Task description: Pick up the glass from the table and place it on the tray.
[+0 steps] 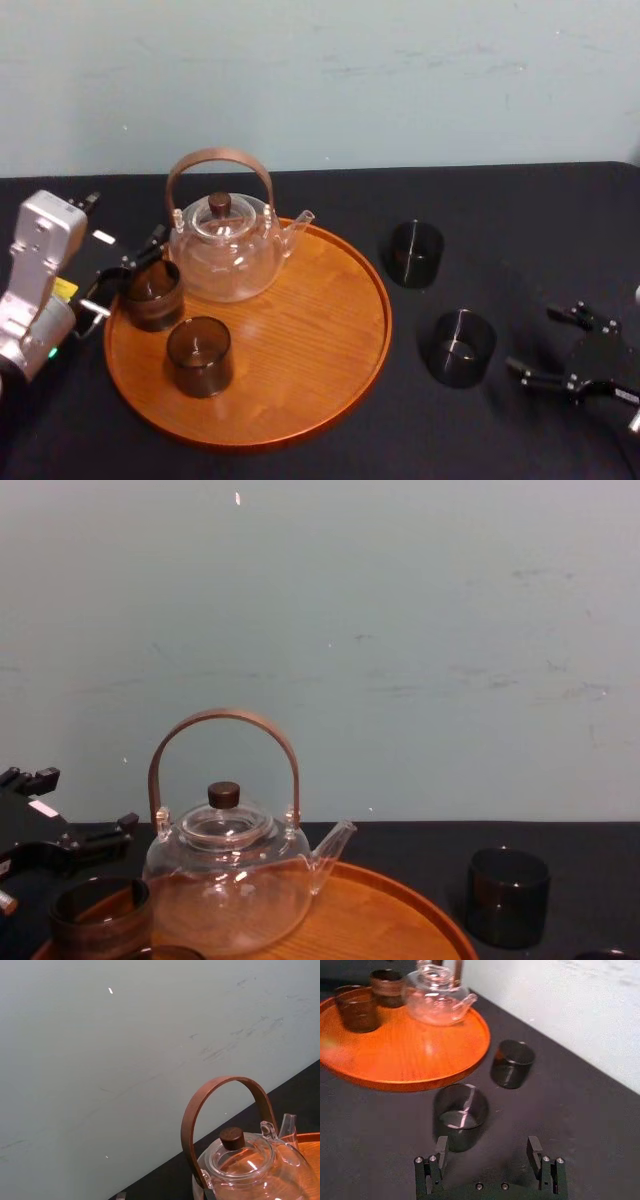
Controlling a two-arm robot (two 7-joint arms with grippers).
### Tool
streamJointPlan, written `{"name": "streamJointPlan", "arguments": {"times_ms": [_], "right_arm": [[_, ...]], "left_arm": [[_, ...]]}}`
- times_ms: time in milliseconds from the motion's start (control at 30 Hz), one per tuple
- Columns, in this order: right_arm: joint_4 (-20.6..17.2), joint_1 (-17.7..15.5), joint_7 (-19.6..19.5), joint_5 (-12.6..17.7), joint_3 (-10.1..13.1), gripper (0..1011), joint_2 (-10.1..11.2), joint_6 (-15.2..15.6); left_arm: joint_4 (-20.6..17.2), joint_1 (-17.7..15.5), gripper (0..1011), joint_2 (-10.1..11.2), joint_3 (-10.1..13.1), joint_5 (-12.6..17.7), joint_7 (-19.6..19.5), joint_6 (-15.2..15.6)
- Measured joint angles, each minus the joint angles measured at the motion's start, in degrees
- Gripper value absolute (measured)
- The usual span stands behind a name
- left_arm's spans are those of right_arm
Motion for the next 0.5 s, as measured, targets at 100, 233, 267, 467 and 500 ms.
{"name": "streamJointPlan", "arguments": {"times_ms": [100,233,267,467,500], "right_arm": [[-0.07,-0.04,1.24,-0.38,-0.31,1003,0.14,0.11],[-0.02,0.28,2.76,-1.11,-0.92,1002,0.0,0.35],[0.11,0.51,3.36,-1.46,-1.23,1003,-0.19,0.46],[0.61,1.55,5.16,-2.69,-2.22,1002,-1.28,1.41],[0.7,1.69,5.32,-2.75,-2.3,1002,-1.47,1.6]], "left_arm": [[0.0,0.0,1001,0.0,0.0,0.0,0.0,0.0],[0.0,0.0,1001,0.0,0.0,0.0,0.0,0.0],[0.0,0.0,1002,0.0,0.0,0.0,0.0,0.0],[0.0,0.0,1001,0.0,0.0,0.0,0.0,0.0],[0.0,0.0,1001,0.0,0.0,0.0,0.0,0.0]]}}
